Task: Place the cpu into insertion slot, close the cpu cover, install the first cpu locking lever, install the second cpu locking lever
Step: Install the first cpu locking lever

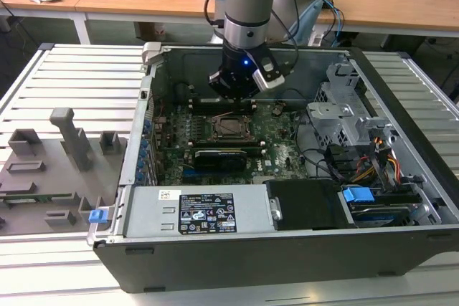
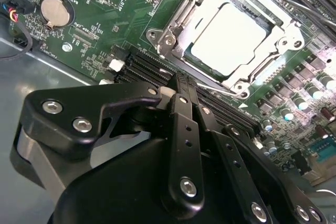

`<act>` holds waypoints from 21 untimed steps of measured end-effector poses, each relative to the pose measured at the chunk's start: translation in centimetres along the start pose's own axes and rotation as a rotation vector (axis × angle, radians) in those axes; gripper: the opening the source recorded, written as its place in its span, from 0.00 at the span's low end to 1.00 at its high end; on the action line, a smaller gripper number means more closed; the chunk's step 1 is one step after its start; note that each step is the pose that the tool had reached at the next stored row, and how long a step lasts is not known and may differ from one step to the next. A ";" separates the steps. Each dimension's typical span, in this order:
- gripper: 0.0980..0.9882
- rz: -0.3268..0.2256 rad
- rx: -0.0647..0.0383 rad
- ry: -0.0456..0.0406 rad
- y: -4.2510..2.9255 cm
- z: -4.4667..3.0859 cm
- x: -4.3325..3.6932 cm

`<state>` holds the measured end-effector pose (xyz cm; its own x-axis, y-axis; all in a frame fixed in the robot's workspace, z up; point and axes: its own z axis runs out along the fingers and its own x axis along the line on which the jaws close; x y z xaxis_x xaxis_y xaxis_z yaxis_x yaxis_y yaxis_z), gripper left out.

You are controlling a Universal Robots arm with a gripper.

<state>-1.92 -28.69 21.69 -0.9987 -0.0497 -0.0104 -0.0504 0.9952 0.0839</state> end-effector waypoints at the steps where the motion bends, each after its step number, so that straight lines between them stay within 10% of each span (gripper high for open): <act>1: 0.01 0.000 0.000 0.0000 -0.01 0.15 -0.03; 21: 0.01 0.000 0.017 0.0012 -0.13 1.28 -0.35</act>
<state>-1.56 -28.69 20.40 -0.9987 -0.0497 -0.0093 -0.0502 0.9965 0.0665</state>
